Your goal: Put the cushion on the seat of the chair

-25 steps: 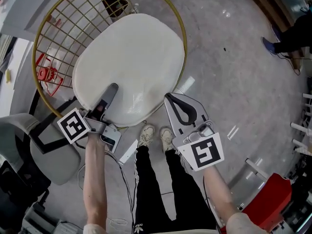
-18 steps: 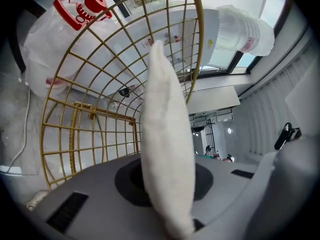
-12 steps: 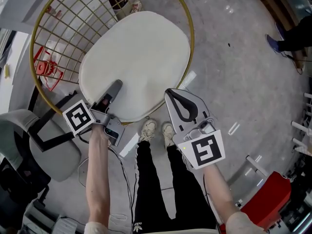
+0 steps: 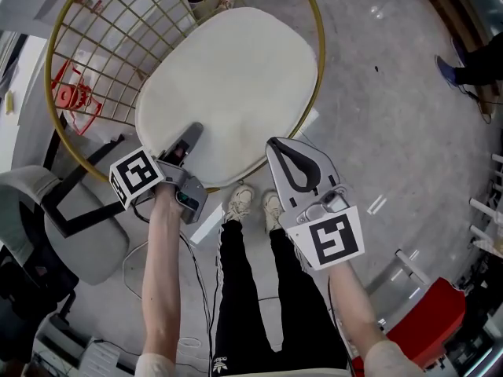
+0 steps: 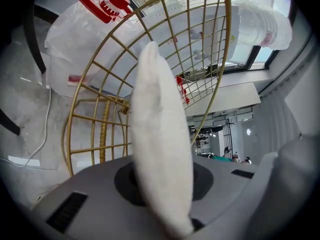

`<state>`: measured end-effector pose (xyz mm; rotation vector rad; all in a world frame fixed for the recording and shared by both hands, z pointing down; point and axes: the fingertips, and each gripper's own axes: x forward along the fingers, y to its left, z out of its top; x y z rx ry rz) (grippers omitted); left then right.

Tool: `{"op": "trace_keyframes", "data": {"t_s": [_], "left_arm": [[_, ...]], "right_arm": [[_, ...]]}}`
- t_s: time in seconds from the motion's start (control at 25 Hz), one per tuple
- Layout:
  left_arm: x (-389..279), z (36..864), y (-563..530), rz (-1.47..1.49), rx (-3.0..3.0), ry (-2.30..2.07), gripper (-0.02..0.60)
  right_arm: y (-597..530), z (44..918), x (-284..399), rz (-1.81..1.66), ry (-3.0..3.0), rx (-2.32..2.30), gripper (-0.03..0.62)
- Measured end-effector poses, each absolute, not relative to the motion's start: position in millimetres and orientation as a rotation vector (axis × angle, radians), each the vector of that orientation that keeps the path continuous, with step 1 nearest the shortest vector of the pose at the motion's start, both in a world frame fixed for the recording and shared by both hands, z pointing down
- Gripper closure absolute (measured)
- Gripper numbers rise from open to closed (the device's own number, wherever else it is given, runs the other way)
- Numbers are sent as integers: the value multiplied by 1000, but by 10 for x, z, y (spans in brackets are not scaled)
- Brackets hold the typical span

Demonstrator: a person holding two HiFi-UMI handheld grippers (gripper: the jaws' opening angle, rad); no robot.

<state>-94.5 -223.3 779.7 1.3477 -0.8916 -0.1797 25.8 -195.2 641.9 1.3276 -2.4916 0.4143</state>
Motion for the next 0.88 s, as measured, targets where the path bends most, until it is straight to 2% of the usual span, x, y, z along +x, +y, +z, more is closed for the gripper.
{"op": "trace_keyframes", "data": {"t_s": [0.2, 0.52, 0.88], "left_arm": [[-985, 7983, -2221, -111, 1331, -952, 515], [-1093, 8172, -2140, -4, 1322, -1058, 393], [-1187, 8255, -2115, 173, 1301, -1233, 331]], "right_arm": [[-1988, 6453, 247, 416, -2491, 1331, 576], [-1974, 6537, 272, 435, -2474, 1340, 576], [-1864, 6594, 330, 472, -2443, 1334, 576]]}}
